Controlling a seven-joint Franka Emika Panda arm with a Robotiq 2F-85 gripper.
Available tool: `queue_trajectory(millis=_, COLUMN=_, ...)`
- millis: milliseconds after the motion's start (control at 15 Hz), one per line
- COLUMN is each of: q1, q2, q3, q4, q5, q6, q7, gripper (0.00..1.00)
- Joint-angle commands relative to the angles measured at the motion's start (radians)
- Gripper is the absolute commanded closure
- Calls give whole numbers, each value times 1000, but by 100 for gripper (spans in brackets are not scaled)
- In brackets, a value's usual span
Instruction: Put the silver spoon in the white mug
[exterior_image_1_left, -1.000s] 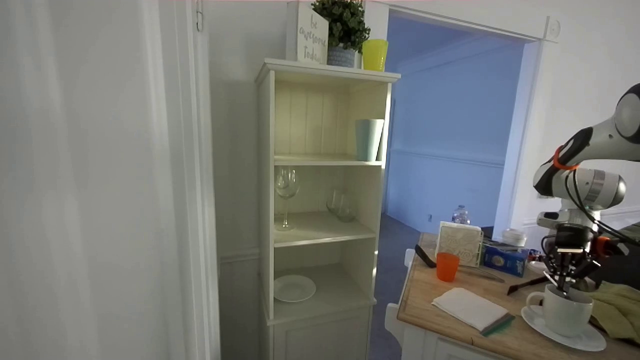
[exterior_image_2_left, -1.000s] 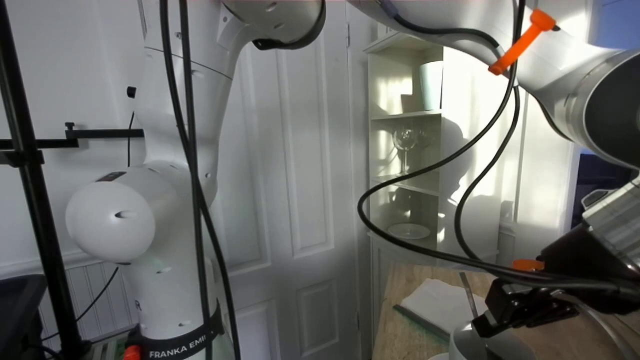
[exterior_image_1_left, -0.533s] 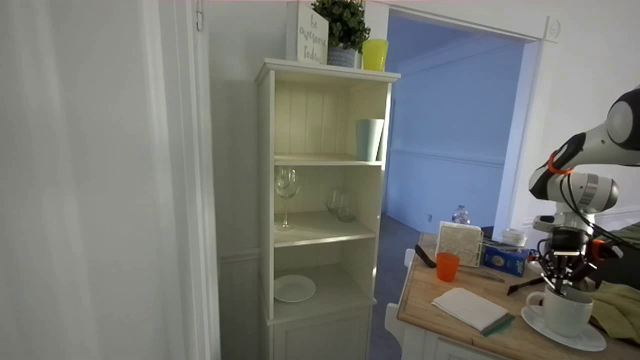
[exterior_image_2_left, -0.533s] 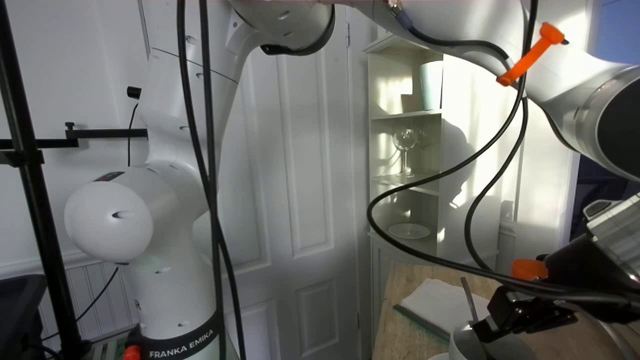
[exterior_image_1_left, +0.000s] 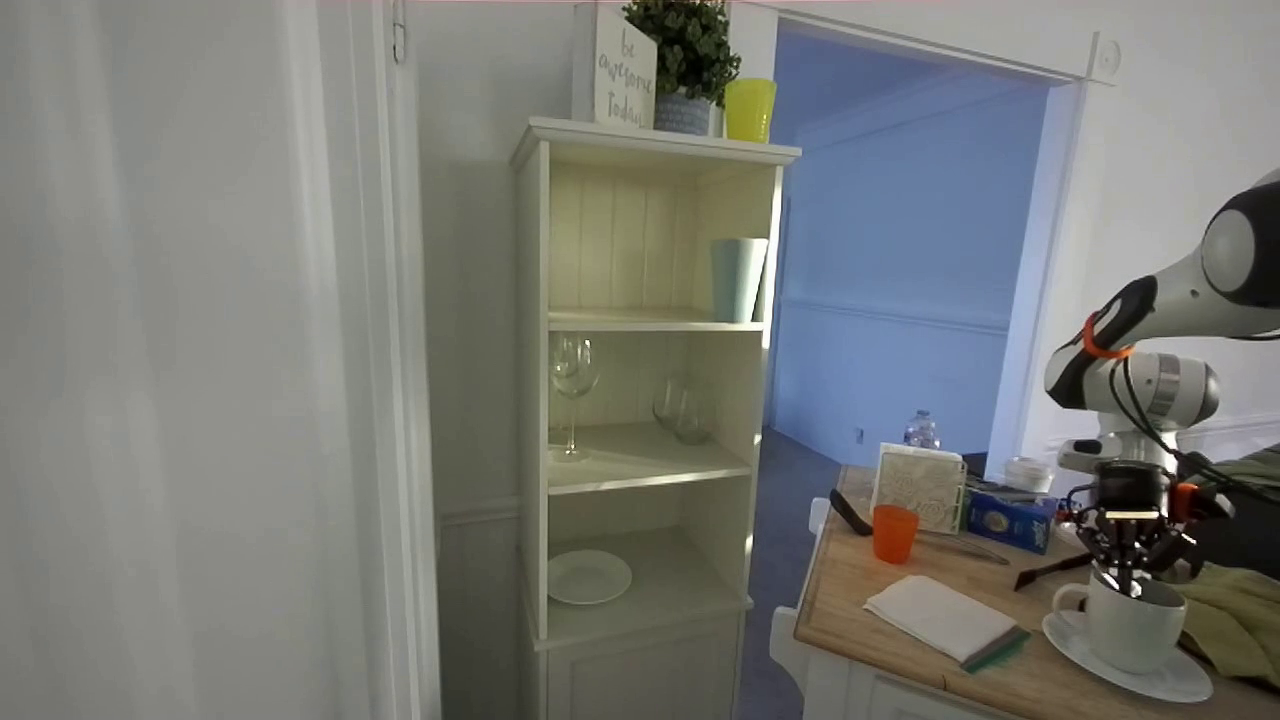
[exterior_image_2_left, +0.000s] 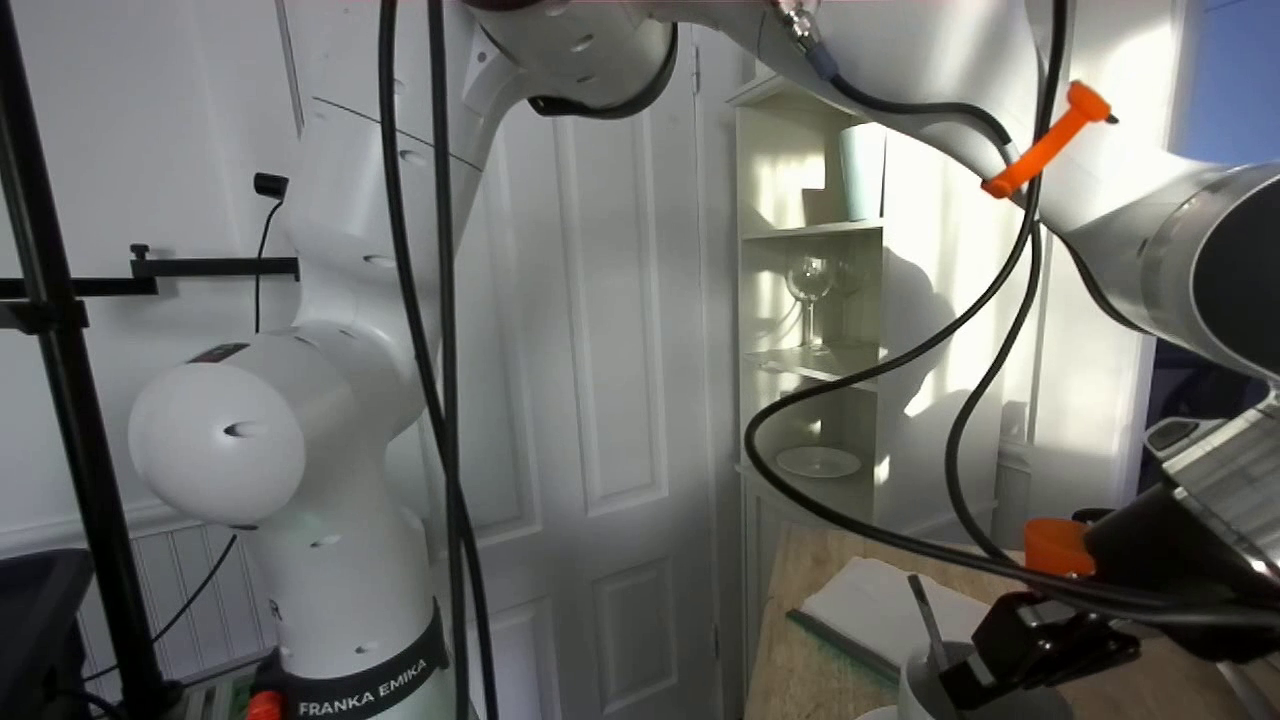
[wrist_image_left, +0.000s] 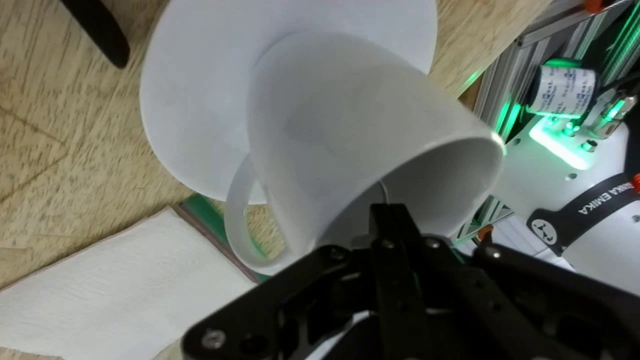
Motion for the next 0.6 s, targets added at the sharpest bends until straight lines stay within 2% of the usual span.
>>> queue_trajectory(millis=0, q1=-18, q2=-1, q3=18, q4=6, q5=-55, q6=11, q7=-53, gripper=99)
queue_trajectory(millis=533, q1=-14, q2=-21, q3=29, q4=-16, q5=-58, q6=98, q7=-132, gripper=99)
